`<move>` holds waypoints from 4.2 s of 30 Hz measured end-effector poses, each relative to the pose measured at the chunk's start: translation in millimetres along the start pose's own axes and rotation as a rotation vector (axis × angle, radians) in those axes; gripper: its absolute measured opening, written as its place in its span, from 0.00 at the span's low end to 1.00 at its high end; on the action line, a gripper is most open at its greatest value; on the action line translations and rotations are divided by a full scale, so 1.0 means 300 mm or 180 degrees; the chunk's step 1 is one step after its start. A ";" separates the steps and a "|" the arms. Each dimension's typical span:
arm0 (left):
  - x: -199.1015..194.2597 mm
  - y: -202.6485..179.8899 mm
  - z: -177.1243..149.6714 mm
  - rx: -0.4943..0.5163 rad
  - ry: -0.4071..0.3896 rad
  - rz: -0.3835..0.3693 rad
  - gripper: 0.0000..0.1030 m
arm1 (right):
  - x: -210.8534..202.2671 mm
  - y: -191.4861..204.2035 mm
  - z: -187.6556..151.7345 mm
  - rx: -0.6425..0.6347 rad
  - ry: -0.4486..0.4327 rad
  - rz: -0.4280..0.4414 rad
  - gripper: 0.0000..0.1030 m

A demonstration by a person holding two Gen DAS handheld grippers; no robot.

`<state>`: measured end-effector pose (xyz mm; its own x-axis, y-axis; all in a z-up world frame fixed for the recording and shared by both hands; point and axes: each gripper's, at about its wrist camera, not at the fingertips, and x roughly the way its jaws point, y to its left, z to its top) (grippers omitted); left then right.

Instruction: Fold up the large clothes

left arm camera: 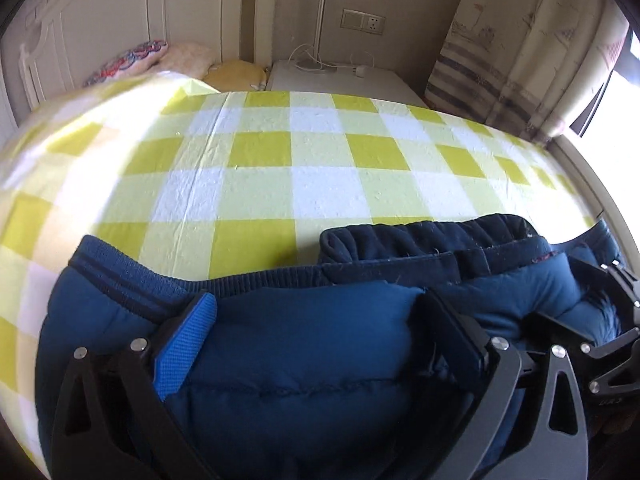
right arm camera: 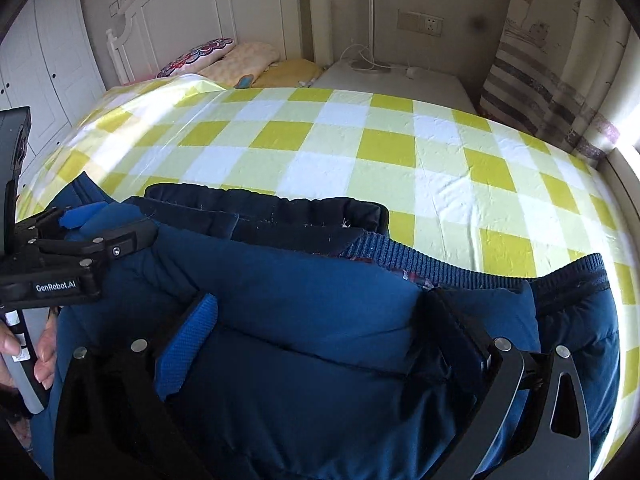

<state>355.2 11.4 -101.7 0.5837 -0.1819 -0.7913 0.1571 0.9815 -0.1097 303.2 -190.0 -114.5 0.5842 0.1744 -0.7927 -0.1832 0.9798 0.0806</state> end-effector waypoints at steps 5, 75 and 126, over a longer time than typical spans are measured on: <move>0.019 -0.011 -0.006 0.0062 -0.0002 0.0057 0.98 | 0.015 0.020 0.003 -0.0065 0.0048 -0.0137 0.96; -0.052 0.179 -0.026 -0.0229 0.0035 0.0595 0.98 | -0.179 0.237 -0.028 -0.0687 -0.0213 -0.0010 0.96; -0.325 0.058 -0.296 0.0159 -0.0328 0.0751 0.98 | -0.308 -0.159 -0.314 0.0095 -0.0172 -0.0330 0.96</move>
<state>230.4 51.4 -79.7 0.6866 0.0440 -0.7257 0.0447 0.9937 0.1026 183.7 -262.2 -102.1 0.6408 0.0764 -0.7639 -0.0966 0.9952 0.0185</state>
